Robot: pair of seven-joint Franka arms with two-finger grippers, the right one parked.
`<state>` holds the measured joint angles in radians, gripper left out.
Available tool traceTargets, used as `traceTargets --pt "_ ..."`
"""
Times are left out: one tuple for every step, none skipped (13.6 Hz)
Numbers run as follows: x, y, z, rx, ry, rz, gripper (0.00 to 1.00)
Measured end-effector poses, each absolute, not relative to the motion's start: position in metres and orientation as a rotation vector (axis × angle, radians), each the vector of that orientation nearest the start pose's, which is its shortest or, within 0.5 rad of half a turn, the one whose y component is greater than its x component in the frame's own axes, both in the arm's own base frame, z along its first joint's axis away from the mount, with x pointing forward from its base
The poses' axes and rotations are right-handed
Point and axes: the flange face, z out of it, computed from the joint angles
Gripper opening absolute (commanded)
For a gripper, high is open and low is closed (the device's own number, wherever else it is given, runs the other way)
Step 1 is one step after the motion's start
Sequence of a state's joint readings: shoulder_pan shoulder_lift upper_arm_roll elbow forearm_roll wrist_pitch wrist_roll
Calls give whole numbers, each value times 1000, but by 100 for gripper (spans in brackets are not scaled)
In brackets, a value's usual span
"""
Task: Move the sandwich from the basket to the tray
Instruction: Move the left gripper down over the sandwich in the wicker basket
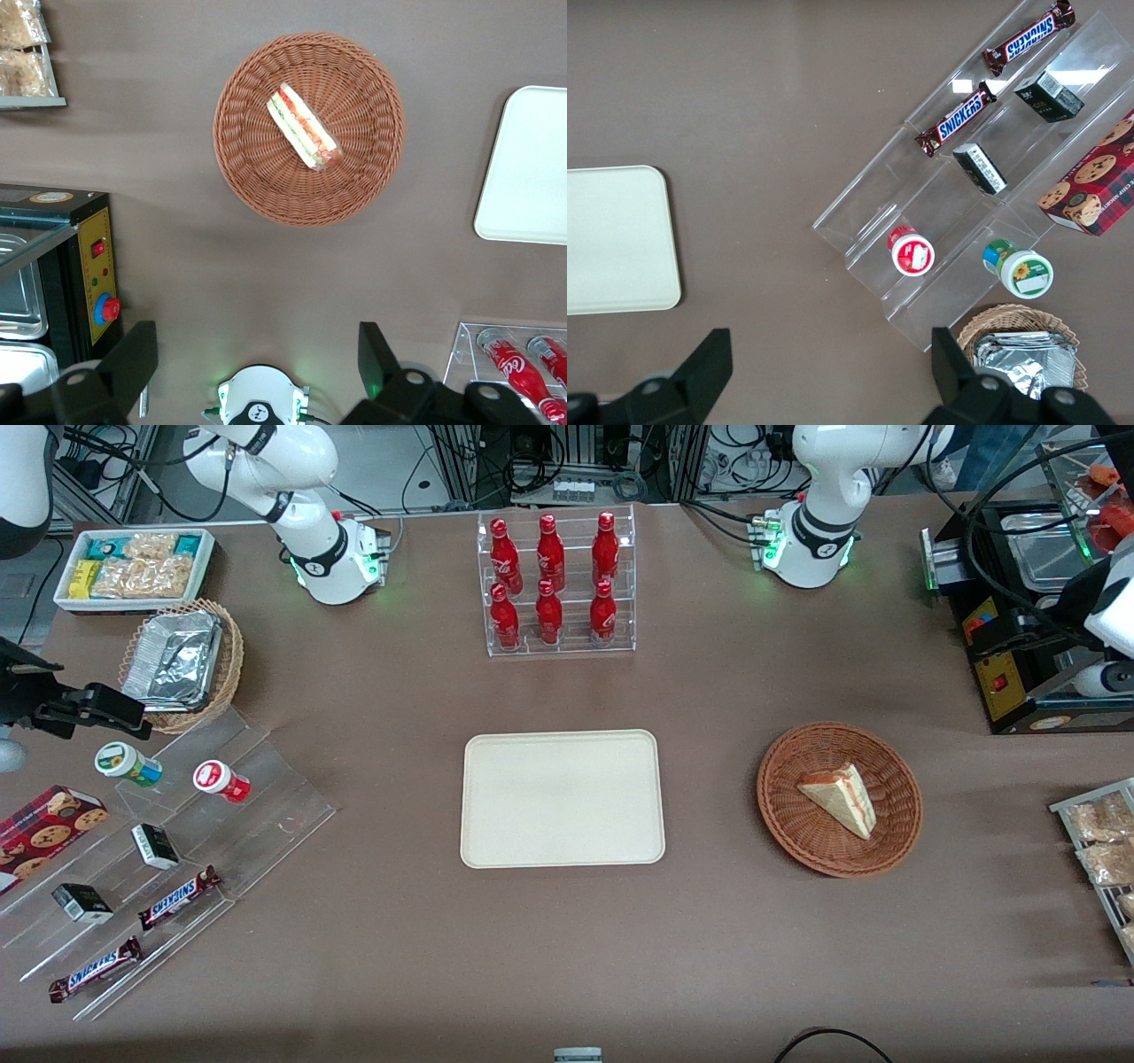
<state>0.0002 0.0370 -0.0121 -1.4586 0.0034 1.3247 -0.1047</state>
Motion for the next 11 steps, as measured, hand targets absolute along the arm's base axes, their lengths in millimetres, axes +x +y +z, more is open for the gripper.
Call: traceTargets --pt "539 -6 636 -3114 -146 267 100" --pt "539 -6 636 -3114 -145 270 100" --pt "539 -6 634 -3113 -144 274 100" --pt "540 -7 631 -3112 -142 285 100" --pt "543 -7 621 -3109 -143 303 100" --pt "549 -7 607 -3108 -157 305 100" --pt "556 -7 588 -3104 -201 292 100" --pt "564 -7 567 -3099 -265 274 100" --pt "570 -7 544 -3090 -334 261 100" --pt "573 -7 522 -3081 -396 250 100" --pt "576 -7 500 -3073 -453 235 100"
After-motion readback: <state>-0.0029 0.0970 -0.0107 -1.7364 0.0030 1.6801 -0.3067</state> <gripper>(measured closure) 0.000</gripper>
